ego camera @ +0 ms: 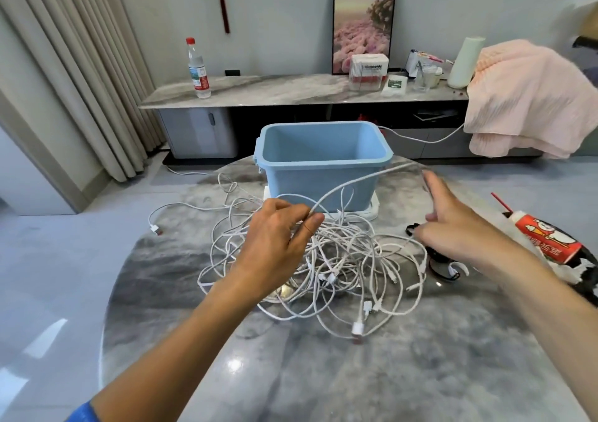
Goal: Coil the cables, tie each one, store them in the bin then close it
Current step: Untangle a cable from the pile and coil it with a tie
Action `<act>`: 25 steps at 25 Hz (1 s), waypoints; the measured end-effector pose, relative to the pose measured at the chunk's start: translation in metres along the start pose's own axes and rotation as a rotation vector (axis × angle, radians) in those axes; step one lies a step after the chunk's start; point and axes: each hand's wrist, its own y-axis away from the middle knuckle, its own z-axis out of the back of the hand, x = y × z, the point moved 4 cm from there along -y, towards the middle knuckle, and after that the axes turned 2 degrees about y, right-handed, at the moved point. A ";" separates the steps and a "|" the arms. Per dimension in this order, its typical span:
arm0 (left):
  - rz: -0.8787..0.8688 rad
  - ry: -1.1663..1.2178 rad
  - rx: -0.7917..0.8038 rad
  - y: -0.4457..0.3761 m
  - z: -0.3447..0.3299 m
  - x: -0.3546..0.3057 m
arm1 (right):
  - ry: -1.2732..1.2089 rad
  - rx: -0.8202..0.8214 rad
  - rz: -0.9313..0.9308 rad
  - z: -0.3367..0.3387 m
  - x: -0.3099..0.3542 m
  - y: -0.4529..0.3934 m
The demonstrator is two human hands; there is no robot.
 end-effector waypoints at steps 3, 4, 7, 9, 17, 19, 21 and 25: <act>-0.020 0.021 0.010 0.000 -0.003 -0.014 | -0.049 -0.423 0.407 0.005 0.046 0.022; -0.024 0.037 0.010 0.000 -0.004 -0.020 | -0.066 -0.523 0.502 0.004 0.056 0.031; -0.080 0.005 -0.001 -0.001 -0.007 -0.032 | 0.096 -0.608 0.699 -0.004 0.071 0.048; -0.092 0.125 0.029 0.000 -0.008 -0.034 | 0.212 -0.462 0.797 -0.017 0.072 0.046; 0.104 0.448 0.203 -0.004 0.005 -0.002 | -0.277 -0.689 0.514 0.043 0.029 0.020; 0.168 0.419 0.210 0.001 0.013 0.013 | -0.538 -0.832 0.274 0.075 -0.004 0.012; 0.209 0.464 0.189 0.001 0.020 0.016 | -0.526 -0.683 0.060 0.070 -0.032 -0.001; 0.285 0.492 0.065 -0.007 0.026 0.001 | 0.123 -0.167 -0.177 0.024 -0.047 -0.014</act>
